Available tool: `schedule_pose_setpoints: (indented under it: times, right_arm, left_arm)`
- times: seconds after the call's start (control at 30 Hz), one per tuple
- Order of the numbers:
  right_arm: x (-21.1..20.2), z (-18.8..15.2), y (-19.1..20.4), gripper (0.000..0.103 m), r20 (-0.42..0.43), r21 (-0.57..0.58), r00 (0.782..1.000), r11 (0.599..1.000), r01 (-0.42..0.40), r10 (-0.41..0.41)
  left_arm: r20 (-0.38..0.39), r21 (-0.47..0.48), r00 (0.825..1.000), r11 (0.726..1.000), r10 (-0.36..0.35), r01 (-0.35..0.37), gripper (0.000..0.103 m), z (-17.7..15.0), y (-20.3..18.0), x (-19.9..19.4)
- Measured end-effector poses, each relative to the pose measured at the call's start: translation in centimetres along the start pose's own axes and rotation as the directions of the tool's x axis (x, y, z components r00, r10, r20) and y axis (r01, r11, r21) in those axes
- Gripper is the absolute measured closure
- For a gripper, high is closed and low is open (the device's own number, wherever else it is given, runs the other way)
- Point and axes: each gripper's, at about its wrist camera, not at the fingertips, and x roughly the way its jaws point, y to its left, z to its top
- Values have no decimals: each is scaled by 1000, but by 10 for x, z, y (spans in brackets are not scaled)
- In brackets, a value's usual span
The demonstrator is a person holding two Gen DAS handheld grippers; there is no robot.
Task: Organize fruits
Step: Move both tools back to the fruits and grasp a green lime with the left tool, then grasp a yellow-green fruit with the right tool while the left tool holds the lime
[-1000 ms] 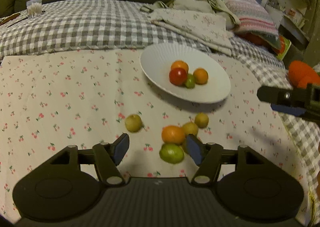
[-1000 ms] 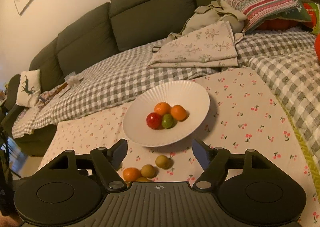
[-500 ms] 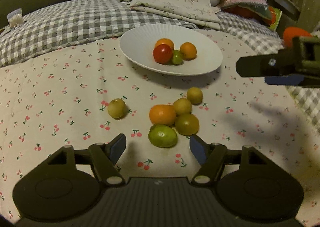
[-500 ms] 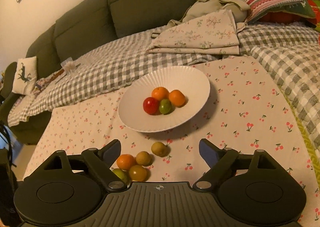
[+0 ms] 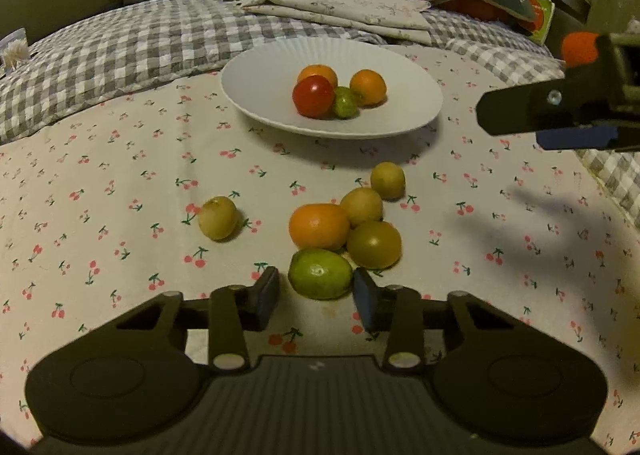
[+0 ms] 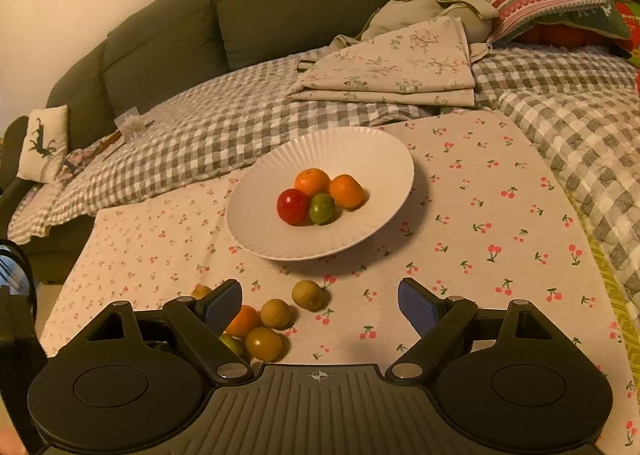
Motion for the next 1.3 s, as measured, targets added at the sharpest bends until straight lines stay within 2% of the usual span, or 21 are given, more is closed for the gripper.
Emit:
schedule_pose_setpoints:
  times: [0.2,0.27,0.37,0.57,0.73,0.9,1.07,1.3]
  right_arm:
    - [3,-1,-2,16,-7,-4,1000,1000,-4,4]
    - [7,-3,-3,16,-20,-8,1000,1000,-7,7]
    - [16,-7,-2,17,-46,-31,999,999,-10,8]
    - [32,-17,11,18,-97,-106,995,994,-37,27]
    - [45,-28,30,27,-139,-169,988,981,-93,70]
    - [60,-38,42,42,-160,-222,985,970,-94,59]
    - [70,-43,49,50,-159,-264,986,960,-94,53]
    - [73,-44,51,69,-148,-286,987,953,-98,58]
  left_arm:
    - [4,4,1000,1000,14,-14,70,2,3,-4]
    - [-9,-29,1000,999,18,-18,70,5,10,-11]
    - [30,-102,999,995,16,-12,70,11,27,-27]
    - [57,-219,996,974,67,-53,70,18,55,-41]
    - [58,-256,993,963,102,-84,70,17,63,-44]
    - [63,-262,993,962,101,-81,70,18,64,-45]
    - [67,-263,993,962,98,-77,70,17,63,-47]
    - [73,-262,993,962,95,-73,70,18,62,-46]
